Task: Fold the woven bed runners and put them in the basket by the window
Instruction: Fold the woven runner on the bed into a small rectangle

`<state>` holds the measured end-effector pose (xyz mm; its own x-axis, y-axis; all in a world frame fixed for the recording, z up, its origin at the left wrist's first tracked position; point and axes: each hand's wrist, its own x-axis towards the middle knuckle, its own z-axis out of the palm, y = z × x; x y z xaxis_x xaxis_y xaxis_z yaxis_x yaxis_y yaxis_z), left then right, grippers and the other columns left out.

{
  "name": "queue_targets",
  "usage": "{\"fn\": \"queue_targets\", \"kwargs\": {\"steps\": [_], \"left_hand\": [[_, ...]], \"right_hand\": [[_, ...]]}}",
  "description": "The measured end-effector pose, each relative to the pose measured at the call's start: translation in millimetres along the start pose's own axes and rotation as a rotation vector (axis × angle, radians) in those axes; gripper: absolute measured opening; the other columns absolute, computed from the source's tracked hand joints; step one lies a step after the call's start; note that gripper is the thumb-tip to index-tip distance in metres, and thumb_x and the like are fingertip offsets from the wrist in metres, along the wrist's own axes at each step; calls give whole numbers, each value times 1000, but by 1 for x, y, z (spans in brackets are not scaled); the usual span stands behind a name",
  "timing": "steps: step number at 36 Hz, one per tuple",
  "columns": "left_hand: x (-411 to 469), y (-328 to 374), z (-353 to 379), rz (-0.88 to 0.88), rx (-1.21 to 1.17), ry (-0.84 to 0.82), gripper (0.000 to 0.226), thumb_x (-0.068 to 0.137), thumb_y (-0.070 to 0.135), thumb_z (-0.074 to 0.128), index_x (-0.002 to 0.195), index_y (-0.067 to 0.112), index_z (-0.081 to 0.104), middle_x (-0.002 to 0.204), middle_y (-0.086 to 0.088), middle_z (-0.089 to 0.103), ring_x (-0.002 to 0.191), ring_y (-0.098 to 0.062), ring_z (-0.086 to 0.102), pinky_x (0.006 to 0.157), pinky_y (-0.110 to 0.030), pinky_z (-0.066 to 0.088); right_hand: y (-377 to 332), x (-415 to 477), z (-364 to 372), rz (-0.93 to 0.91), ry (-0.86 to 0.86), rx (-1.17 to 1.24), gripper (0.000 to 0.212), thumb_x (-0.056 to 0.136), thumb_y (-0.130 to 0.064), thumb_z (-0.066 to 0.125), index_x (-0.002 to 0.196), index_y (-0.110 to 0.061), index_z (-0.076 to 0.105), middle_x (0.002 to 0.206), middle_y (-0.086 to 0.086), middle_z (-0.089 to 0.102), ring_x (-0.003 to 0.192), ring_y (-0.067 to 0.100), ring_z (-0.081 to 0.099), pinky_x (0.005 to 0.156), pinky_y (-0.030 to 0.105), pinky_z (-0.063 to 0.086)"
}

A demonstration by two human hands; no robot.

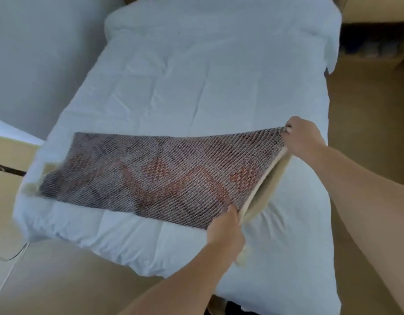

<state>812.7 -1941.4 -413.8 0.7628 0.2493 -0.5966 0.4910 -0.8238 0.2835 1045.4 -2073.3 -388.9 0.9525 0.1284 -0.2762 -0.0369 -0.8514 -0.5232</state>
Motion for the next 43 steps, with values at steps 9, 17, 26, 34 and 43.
{"fn": "queue_targets", "kwargs": {"steps": [9,17,26,34,43], "left_hand": [[-61,-61,-98,81,9,127,30,85,8,61,109,12,44,99,-8,59,87,-28,60,69,-39,49],[-111,-118,-142,107,-56,261,40,86,0,47,120,18,40,101,-1,53,82,-25,57,64,-37,42],[-161,-165,-156,-6,-18,390,28,93,20,54,118,15,44,103,-5,57,89,-28,58,69,-37,44],[-176,-218,-164,-85,-105,602,15,94,20,45,109,17,46,85,-1,57,73,-22,53,60,-34,40],[-171,-302,-186,5,-185,613,17,94,20,53,109,16,50,97,-1,56,77,-15,50,66,-29,37]], "right_hand": [[-95,-42,-33,-25,40,143,16,89,-7,58,105,-13,58,105,10,53,85,32,61,57,35,53],[-178,-52,-18,53,-28,475,25,72,-14,66,97,-20,64,112,13,64,96,37,66,84,50,56],[-257,-49,6,-55,-145,702,29,55,-5,67,73,-29,66,100,16,69,87,35,69,80,48,59],[-326,-126,-6,-82,-212,785,23,85,12,57,76,-8,64,84,23,62,72,36,67,46,38,59],[-385,-139,41,-17,-116,892,25,85,8,57,71,-10,65,84,19,64,82,35,69,71,46,61]]}}
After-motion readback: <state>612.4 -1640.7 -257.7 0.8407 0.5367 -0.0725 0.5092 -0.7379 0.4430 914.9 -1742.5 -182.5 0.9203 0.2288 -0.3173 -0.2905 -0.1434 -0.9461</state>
